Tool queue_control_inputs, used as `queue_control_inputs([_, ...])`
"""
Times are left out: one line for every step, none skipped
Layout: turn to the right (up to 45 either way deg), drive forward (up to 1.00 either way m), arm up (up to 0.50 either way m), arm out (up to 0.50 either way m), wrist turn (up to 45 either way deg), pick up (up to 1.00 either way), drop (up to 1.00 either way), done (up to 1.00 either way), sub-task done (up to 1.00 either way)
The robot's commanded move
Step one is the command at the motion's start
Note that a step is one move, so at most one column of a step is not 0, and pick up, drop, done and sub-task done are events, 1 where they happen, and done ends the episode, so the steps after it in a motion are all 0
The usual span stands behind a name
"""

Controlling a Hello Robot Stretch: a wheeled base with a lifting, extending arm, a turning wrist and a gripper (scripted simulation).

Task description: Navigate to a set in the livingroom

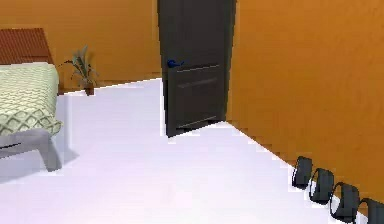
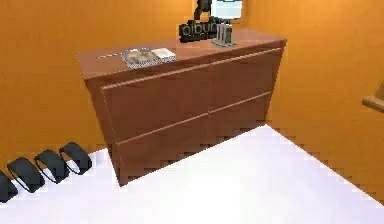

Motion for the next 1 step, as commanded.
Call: queue_control_inputs([-21.0,0.00,0.00,0.00,0.0,0.00,0.00,0.00,0.00])
